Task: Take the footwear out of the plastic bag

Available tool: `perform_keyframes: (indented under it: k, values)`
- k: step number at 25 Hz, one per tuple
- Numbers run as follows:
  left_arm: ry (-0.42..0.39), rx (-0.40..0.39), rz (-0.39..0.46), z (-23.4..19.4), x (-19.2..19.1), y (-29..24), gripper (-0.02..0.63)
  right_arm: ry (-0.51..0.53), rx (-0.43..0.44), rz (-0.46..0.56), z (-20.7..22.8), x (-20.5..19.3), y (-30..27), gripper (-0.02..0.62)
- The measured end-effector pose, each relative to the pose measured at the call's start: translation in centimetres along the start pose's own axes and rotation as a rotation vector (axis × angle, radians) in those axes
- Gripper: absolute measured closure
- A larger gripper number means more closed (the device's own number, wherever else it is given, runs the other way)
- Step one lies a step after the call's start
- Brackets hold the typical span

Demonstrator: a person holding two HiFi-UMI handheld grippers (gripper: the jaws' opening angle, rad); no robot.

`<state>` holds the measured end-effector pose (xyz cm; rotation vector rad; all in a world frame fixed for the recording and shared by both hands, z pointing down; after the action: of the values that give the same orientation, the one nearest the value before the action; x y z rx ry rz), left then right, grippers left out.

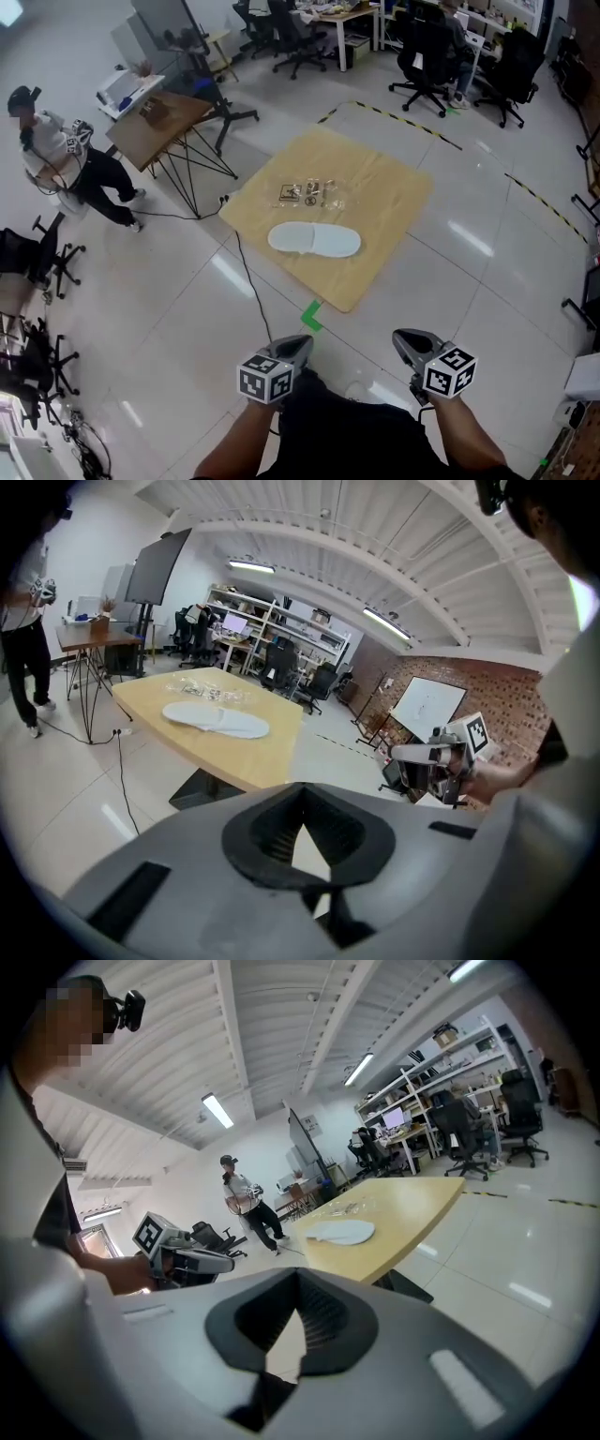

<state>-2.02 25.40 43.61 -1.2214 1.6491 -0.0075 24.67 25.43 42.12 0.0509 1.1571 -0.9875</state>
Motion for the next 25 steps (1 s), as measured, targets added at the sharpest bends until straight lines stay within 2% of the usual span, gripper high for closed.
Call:
perform_keyframes:
  k: [5, 11, 16, 21, 25]
  values:
    - [-0.036, 0.027, -0.022, 2.3, -0.2, 3.3, 0.600, 0.017, 0.021, 0.023, -2.8, -0.6, 2.7, 0.594]
    - [-0.106, 0.076, 0.001, 1.2, 1.5, 5.8, 0.600, 0.031, 0.005, 0.067, -4.6, -0.5, 3.1, 0.595]
    - [-0.151, 0.060, 0.031, 0.0, 2.0, 9.1, 0.600, 0.024, -0.044, 0.033, -7.6, -2.3, 1.2, 0.595]
    - [-0.154, 0.029, 0.041, -3.1, 0.9, 12.2, 0.600, 0.005, -0.121, 0.030, -12.0, -3.7, -1.0, 0.595]
    - [-0.106, 0.036, 0.048, -6.6, 0.0, 14.8, 0.600, 0.009, -0.161, 0.028, -15.8, -4.7, -2.2, 0.595]
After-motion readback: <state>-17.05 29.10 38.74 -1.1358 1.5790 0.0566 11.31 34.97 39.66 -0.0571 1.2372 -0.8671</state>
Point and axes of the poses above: the fingertips, and each gripper's own axes: y backward along the fingers, z to its right, x out of its top, the point moved 6 cm from there along y, backward along the fingers, and after that the axes turned 4 degrees about -x, right-handed, at the moved point
